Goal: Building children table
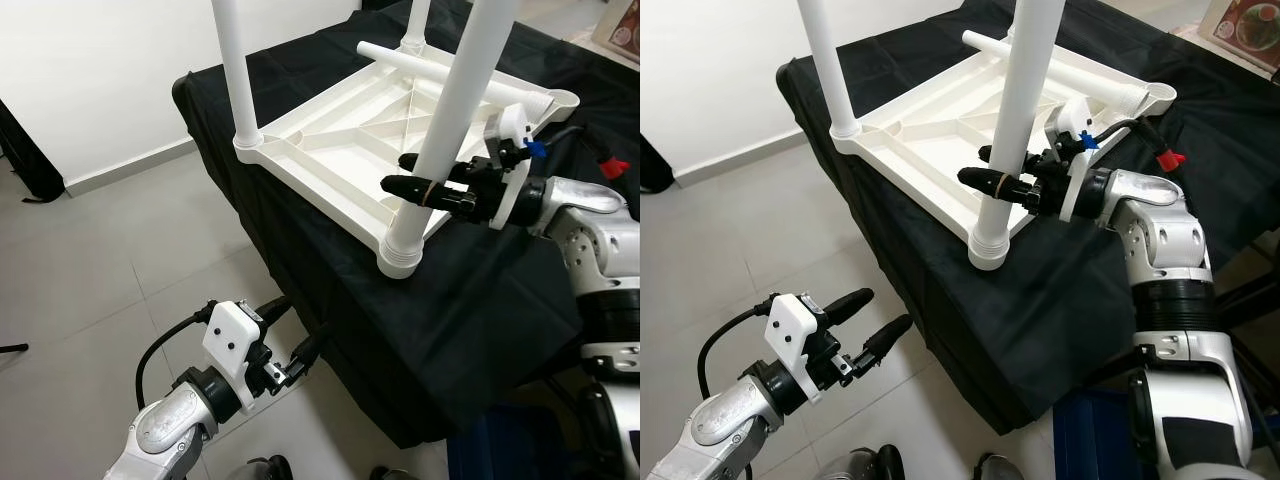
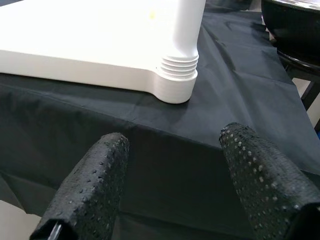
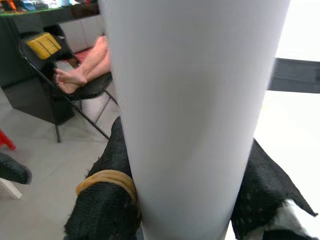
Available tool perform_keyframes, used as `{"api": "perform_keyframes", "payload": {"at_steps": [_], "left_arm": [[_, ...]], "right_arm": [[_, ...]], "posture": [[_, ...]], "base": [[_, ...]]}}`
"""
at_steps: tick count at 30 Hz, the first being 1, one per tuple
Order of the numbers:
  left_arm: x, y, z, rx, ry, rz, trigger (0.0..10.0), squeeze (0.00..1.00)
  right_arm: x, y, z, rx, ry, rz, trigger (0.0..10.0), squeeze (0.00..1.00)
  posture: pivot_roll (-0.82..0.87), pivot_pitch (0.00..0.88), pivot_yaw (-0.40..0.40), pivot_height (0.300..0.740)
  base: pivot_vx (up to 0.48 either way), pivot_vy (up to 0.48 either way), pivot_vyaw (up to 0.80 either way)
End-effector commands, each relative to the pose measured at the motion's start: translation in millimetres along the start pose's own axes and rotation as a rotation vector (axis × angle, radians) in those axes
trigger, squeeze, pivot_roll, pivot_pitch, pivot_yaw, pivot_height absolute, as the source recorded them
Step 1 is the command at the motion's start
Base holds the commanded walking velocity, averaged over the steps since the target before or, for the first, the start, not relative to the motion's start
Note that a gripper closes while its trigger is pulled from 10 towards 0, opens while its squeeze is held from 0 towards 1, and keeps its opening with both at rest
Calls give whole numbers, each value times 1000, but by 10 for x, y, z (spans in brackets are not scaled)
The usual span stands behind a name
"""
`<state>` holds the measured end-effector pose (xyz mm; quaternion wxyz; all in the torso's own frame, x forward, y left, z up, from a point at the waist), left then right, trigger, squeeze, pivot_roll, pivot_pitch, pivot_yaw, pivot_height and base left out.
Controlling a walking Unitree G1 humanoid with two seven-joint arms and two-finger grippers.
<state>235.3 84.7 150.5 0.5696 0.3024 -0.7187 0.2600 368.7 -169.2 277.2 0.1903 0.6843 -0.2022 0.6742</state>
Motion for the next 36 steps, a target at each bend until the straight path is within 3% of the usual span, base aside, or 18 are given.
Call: {"api": "perform_keyframes", "payload": {"at_steps": [1,4,5,7,8,10,11,12,14,16,21,28,29,30,31,32,34,36], "left_arm": [[-22,27,13,-2,-9,-11,10000,0],[-23,26,12,-2,-8,-11,10000,0],[-24,25,11,-1,-9,-11,10000,0],[-24,25,11,-1,-9,-11,10000,0],[-25,26,8,0,-10,-11,10000,0],[-25,26,8,0,-10,-11,10000,0],[-25,26,5,1,-11,-11,10000,0],[-25,26,5,1,-11,-11,10000,0],[-26,24,4,2,-13,-11,10000,0],[-26,23,6,2,-15,-11,10000,0],[-30,13,9,-2,-15,-11,10000,0],[-32,7,6,-1,-14,-9,10000,0],[-33,6,1,0,-13,-9,10000,0],[-33,6,1,0,-13,-9,10000,0],[-35,5,-6,0,-12,-9,10000,0],[-34,2,-8,-1,-12,-9,10000,0],[-34,2,-8,-1,-12,-9,10000,0],[-31,-2,-12,-2,-11,-7,10000,0]], "right_arm": [[26,64,136,-137,43,19,0,0],[38,74,182,-197,71,25,0,0],[34,75,213,-268,93,20,0,0],[34,75,213,-268,93,20,0,0],[-2,57,241,-393,106,10,0,0],[-2,57,241,-393,106,10,0,0],[-130,109,291,-650,111,-34,0,0],[-130,109,291,-650,111,-34,0,0],[-338,351,267,-1035,100,-78,0,0],[-392,415,236,-1111,96,-88,0,0],[-493,334,137,-1127,65,-89,0,0],[-485,323,139,-1145,65,-95,0,0],[-449,271,123,-1108,74,-92,10000,0],[-449,271,123,-1108,74,-92,10000,0],[-415,260,105,-1108,65,-80,10000,176],[-372,209,92,-1057,34,-50,10000,1000],[-372,209,92,-1057,34,-50,10000,1000],[-144,197,160,-962,50,38,10000,1000]], "posture": [[13,210,-3,740],[13,211,-3,740],[11,211,-4,740],[11,211,-4,740],[6,212,-7,740],[6,212,-7,740],[4,213,-7,740],[4,213,-7,740],[5,211,-5,740],[5,211,-5,740],[-3,207,-7,740],[-5,208,-7,740],[-12,208,-4,740],[-12,208,-4,740],[-12,208,-4,740],[-10,210,-4,740],[-10,210,-4,740],[-11,212,-5,740]], "base": [[0,0,0],[0,0,0],[0,0,0],[0,0,0],[0,0,0],[0,0,0],[0,0,0],[0,0,0],[0,0,0],[0,0,0],[0,0,0],[0,0,0],[0,0,0],[0,0,0],[0,0,0],[0,0,0],[0,0,0],[0,0,0]]}}
Point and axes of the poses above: a point about 5 cm out from each wrist's last joint towards the gripper, its own y axis pointing back from the gripper into the wrist, its own x axis along the axis of the wrist's last joint, z = x × y, the point moved 4 cm from there along -y, pointing out of the wrist towards the gripper, and after that the axes turned 12 degrees about -y, right-handed, at the moved point
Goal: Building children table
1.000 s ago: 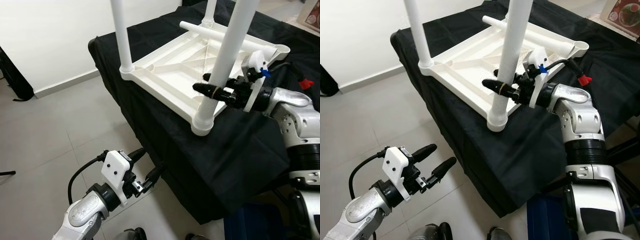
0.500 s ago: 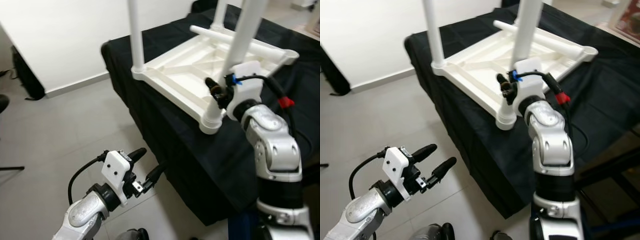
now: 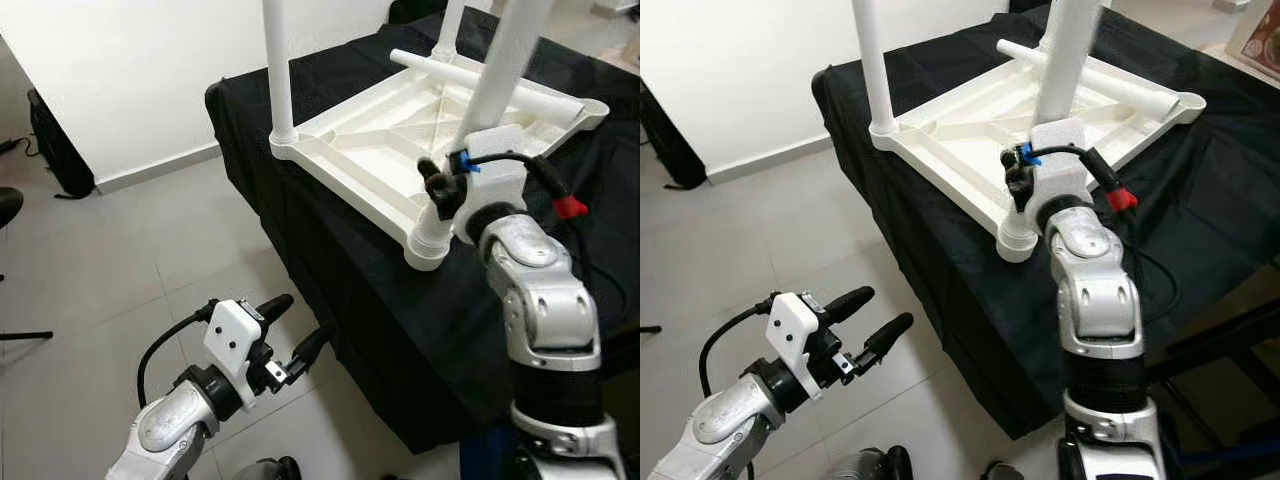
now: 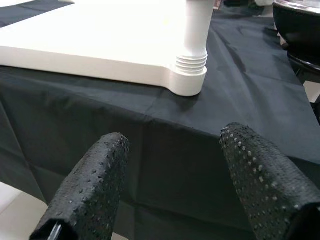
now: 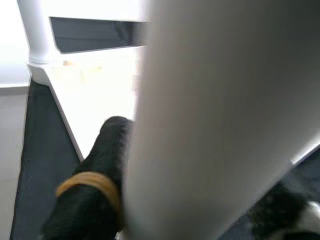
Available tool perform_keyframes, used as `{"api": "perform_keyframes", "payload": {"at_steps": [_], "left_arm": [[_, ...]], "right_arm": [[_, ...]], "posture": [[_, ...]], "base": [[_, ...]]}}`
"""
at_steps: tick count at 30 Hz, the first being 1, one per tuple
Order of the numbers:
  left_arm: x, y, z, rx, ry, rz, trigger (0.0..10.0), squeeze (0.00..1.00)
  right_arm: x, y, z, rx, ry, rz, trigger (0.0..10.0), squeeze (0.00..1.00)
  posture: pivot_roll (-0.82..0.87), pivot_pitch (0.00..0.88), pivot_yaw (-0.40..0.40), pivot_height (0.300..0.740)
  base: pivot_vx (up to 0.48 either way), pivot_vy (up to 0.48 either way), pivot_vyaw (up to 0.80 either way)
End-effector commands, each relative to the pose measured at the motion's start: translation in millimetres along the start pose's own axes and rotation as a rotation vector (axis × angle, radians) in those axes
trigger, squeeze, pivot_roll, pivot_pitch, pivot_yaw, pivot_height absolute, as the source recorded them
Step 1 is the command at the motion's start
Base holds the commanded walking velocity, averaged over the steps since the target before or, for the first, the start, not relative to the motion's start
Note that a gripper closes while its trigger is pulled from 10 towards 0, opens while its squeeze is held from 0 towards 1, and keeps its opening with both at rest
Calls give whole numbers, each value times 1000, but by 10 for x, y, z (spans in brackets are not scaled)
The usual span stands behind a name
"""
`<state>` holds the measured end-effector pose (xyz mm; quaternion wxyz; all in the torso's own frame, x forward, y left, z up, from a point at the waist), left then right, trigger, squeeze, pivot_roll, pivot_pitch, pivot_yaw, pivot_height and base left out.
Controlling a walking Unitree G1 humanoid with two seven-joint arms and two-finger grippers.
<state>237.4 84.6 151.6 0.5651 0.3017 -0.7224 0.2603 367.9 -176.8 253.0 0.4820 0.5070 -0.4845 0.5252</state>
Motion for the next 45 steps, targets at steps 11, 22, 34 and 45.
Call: {"api": "perform_keyframes", "payload": {"at_steps": [11,22,34,45], "left_arm": [[-19,30,28,0,1,-10,10000,0],[-12,45,47,0,-1,-14,10000,0],[-22,54,52,-1,-1,-17,10000,0],[-30,56,38,-3,-2,-20,10000,0]], "right_arm": [[497,-157,332,395,6,87,10000,1000],[441,-120,357,594,63,1,10000,275],[238,175,573,758,-47,-106,10000,0],[174,304,757,773,-141,-81,10000,0]], "posture": [[1,223,-13,740],[16,230,-17,740],[18,224,-15,740],[24,224,-5,740]], "base": [[0,0,0],[0,0,0],[0,0,0],[0,0,0]]}}
Point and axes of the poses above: a point about 5 cm out from each wrist's last joint towards the gripper, its own y axis pointing back from the gripper into the wrist, its own x axis along the axis of the wrist's last joint, z = x × y, the point moved 4 cm from there along -y, pointing out of the wrist towards the gripper, and after that the axes turned 12 degrees about -y, right-handed, at the moved point
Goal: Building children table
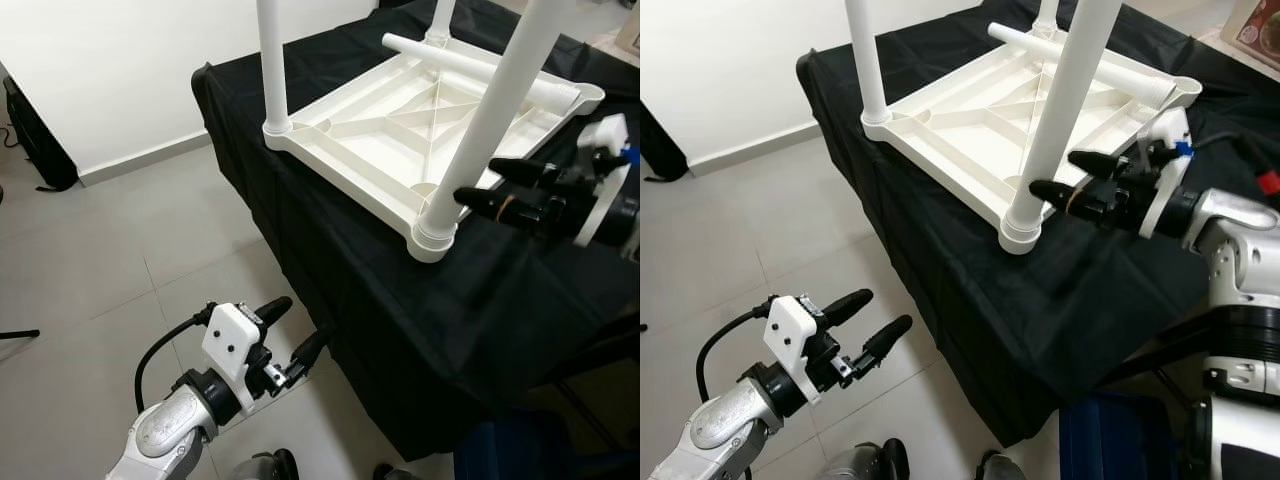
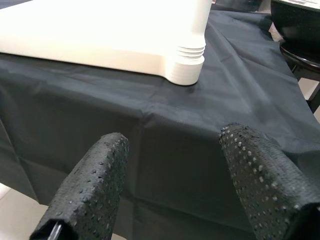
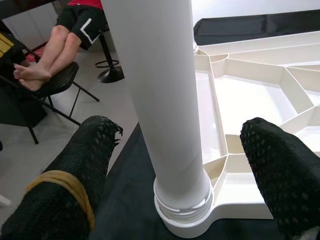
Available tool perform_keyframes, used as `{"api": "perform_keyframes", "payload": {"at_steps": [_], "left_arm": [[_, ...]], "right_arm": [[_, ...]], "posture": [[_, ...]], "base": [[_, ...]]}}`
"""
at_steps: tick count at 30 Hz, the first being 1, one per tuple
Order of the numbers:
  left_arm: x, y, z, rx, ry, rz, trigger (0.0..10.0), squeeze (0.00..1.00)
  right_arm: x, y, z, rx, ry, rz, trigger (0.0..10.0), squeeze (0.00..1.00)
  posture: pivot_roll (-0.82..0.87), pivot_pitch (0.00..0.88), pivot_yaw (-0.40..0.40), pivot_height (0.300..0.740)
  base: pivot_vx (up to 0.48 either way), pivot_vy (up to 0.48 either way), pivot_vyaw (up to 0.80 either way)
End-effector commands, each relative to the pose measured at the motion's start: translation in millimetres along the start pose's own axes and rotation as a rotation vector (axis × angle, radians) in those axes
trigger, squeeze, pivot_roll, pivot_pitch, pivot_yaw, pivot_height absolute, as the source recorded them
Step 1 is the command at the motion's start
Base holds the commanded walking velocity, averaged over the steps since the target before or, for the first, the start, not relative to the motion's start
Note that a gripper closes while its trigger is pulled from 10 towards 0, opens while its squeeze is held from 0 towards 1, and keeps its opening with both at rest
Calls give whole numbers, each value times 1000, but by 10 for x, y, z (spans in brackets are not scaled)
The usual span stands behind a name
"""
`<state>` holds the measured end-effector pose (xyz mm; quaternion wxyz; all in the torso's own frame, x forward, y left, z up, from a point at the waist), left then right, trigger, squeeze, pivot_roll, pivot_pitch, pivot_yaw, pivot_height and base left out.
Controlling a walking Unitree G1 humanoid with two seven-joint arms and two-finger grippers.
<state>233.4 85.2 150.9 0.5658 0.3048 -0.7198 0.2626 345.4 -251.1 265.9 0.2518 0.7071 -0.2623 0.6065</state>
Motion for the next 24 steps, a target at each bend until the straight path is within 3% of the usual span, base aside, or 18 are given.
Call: {"api": "perform_keyframes", "payload": {"at_steps": [1,6,8,9,13,20,21,22,24], "left_arm": [[-31,24,14,-12,-7,-17,10000,0],[-31,23,12,-13,-7,-18,10000,0],[-33,21,13,-13,-7,-18,10000,0],[-33,18,14,-13,-7,-19,10000,0],[-32,13,18,-13,-7,-18,10000,0],[-30,11,23,-13,-8,-16,10000,0],[-28,8,25,-13,-8,-15,10000,0],[-26,5,28,-13,-8,-14,10000,0],[-24,3,29,-12,-9,-14,10000,0]], "right_arm": [[84,31,-54,53,20,5,10000,0],[127,-4,-90,77,44,-5,10000,0],[179,-73,-130,98,76,-9,10000,0],[257,-185,-179,121,115,-4,10000,0],[325,-302,-209,129,140,16,10000,0],[416,-400,-190,96,148,65,10000,0],[421,-396,-181,94,145,67,9255,0],[417,-370,-171,98,138,65,0,0],[416,-345,-156,99,135,62,0,0]], "posture": [[20,226,-5,740],[19,226,-4,740],[18,227,-5,740],[19,225,-8,740],[18,224,-9,740],[16,225,-13,740],[18,225,-14,740],[16,226,-15,740],[14,226,-16,740]], "base": [[0,0,0],[0,0,0],[0,0,0],[0,0,0],[0,0,0],[0,0,0],[0,0,0],[0,0,0],[0,0,0]]}}
Point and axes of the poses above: a point about 5 cm out from each wrist's last joint towards the gripper, its own y axis pointing back from the gripper into the wrist, its own x axis along the axis of the wrist's last joint, z = x × y, the point moved 4 cm from there along -y, pointing out of the wrist towards the gripper, and after that the axes turned 12 degrees about -y, right-handed, at the moved point
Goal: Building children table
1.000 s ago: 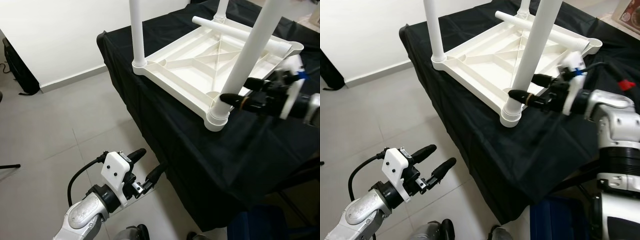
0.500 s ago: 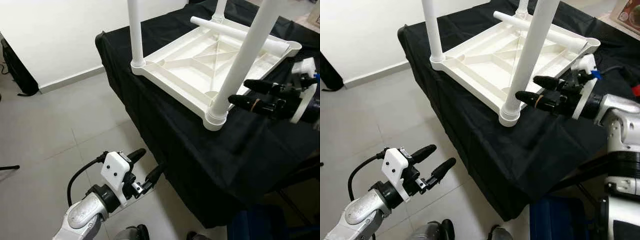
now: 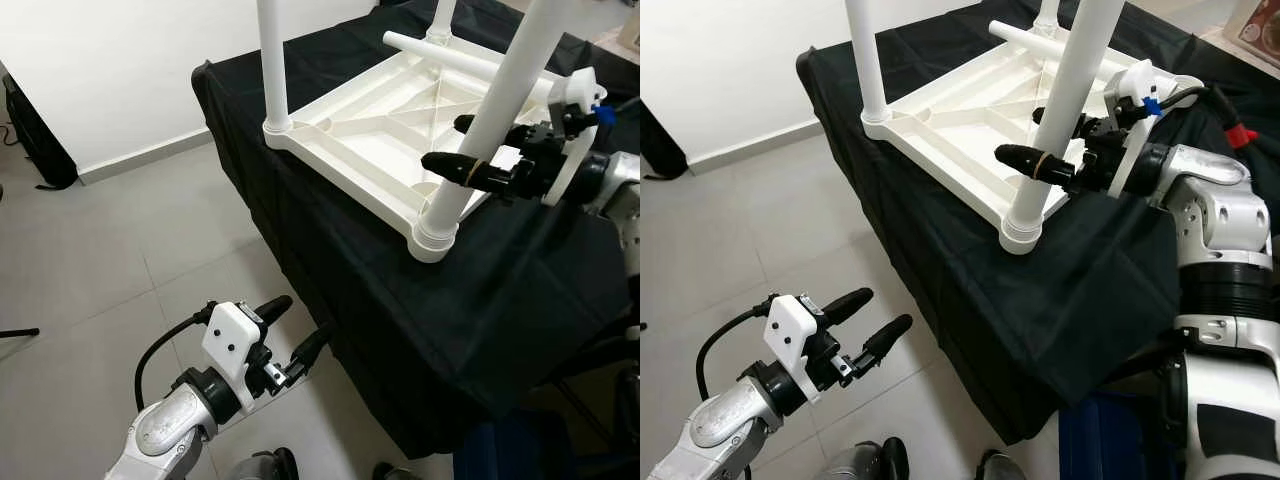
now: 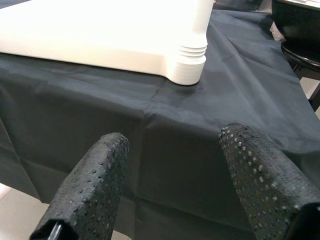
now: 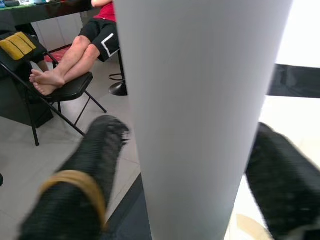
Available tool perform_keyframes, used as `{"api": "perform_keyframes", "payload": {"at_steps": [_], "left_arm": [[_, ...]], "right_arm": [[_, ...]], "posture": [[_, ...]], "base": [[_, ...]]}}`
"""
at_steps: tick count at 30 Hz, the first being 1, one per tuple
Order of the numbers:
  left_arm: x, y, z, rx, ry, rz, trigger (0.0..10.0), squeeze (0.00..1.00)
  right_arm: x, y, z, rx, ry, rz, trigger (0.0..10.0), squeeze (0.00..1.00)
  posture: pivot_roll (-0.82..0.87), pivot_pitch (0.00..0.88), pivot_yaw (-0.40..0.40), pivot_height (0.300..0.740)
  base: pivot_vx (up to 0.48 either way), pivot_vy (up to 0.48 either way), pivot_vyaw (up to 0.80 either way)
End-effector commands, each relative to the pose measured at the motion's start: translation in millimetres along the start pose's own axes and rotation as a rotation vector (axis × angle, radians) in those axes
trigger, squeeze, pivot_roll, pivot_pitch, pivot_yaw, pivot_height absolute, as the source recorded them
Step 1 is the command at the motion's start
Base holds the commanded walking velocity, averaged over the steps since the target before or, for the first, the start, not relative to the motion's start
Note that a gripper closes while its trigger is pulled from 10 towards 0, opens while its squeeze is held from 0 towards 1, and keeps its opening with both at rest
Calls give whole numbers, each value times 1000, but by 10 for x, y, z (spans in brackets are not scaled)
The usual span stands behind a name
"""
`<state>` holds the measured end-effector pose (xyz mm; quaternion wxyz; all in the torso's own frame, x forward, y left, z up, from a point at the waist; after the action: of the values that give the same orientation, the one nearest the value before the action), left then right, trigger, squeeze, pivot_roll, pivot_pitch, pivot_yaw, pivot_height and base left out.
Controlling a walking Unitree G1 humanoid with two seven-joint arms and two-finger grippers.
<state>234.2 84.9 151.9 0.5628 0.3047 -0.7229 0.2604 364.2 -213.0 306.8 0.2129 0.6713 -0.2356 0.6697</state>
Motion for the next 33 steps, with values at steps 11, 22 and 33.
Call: {"api": "perform_keyframes", "payload": {"at_steps": [11,22,33], "left_arm": [[-30,2,35,-10,1,-12,10000,0],[-38,13,21,-11,-1,-16,10000,0],[-45,9,23,-12,-1,-15,10000,0]], "right_arm": [[10,167,87,-53,16,-22,0,0],[-378,-220,25,-504,3,-107,0,0],[-917,-52,-140,-979,-43,-185,0,0]], "posture": [[8,223,-13,740],[-2,228,-16,740],[-5,222,-21,740]], "base": [[0,0,0],[0,0,0],[0,0,0]]}}
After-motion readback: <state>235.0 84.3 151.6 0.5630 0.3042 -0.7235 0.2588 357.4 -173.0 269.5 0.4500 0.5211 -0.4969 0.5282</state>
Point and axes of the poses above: a point about 5 cm out from each wrist's last joint towards the gripper, its own y axis pointing back from the gripper into the wrist, its own x axis along the axis of the wrist's last joint, z = x × y, the point moved 4 cm from there along -y, pointing out of the wrist towards the gripper, and after that the axes turned 12 degrees about -y, right-handed, at the moved point
